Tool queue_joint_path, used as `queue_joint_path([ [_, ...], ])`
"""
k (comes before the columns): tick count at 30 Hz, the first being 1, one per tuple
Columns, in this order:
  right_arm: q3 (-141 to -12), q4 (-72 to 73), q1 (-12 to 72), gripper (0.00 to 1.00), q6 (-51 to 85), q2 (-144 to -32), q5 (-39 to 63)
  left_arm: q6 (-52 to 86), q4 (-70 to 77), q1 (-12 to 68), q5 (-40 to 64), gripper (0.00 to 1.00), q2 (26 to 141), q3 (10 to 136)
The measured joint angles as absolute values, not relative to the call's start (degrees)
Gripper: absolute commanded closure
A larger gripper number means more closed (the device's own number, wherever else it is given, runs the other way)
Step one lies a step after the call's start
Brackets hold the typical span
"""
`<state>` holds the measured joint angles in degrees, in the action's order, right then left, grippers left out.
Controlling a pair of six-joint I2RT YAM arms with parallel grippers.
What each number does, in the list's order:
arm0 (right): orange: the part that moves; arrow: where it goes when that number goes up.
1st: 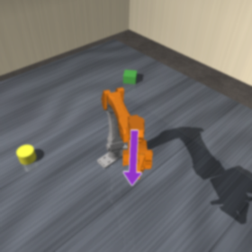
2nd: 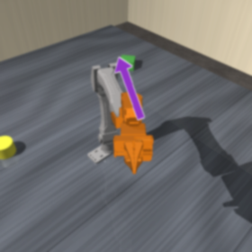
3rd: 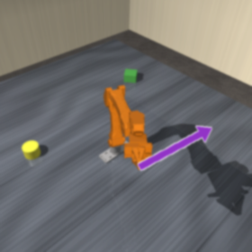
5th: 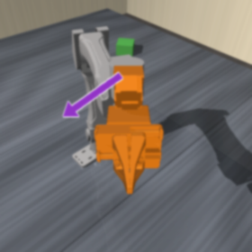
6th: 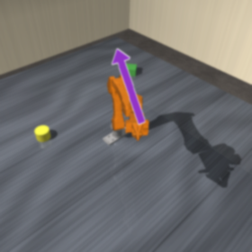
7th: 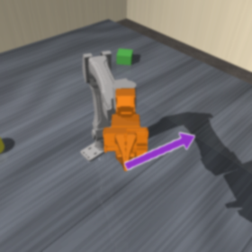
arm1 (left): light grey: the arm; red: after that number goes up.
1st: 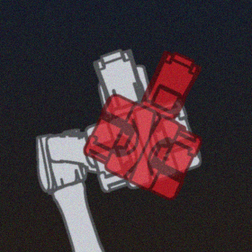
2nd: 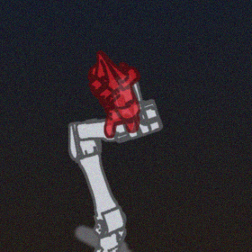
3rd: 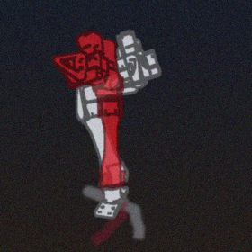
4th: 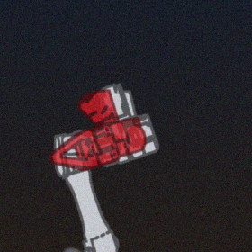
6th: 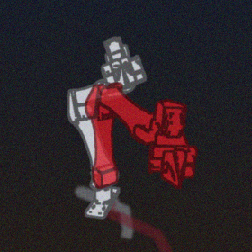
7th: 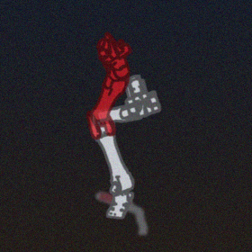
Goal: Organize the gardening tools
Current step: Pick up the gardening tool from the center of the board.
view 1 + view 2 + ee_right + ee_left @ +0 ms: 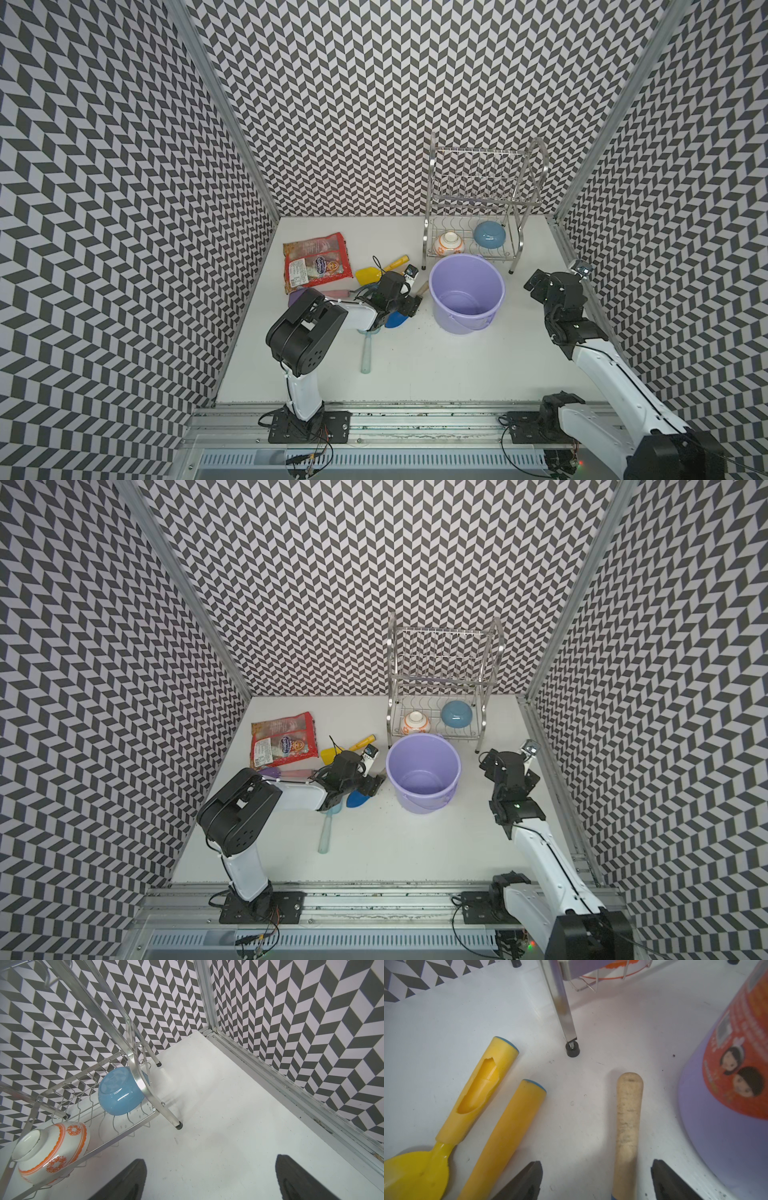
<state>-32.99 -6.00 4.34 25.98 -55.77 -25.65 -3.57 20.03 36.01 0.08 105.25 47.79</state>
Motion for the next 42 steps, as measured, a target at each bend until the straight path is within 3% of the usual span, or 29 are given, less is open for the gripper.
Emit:
queue_joint_path([
  [12,-33.45,-6.07,4.34,0.0,25.89,-56.05,-24.21,-6.48,14.37,39.09,-2.81,0.1,107.5,52.45],
  [22,-34.24,-6.07,4.34,0.0,25.54,-56.38,-23.31,-6.79,10.46,39.13,-5.02,0.18,111.24,58.02],
  [29,-34.33,-6.13,4.34,0.0,25.52,-56.05,-23.0,-5.69,10.04,39.13,-6.59,0.42,111.92,58.52],
  [32,-34.92,-6.59,4.34,0.0,25.47,-56.05,-22.46,-5.08,10.92,39.03,-6.63,0.63,111.42,57.3],
  [34,-35.75,-7.29,4.34,0.0,25.17,-56.05,-22.17,-4.78,11.46,38.94,-6.55,0.72,111.33,56.84],
  [42,-36.71,-8.32,4.34,0.0,24.6,-54.83,-20.78,-4.75,11.0,37.43,-8.19,0.98,110.85,56.66],
])
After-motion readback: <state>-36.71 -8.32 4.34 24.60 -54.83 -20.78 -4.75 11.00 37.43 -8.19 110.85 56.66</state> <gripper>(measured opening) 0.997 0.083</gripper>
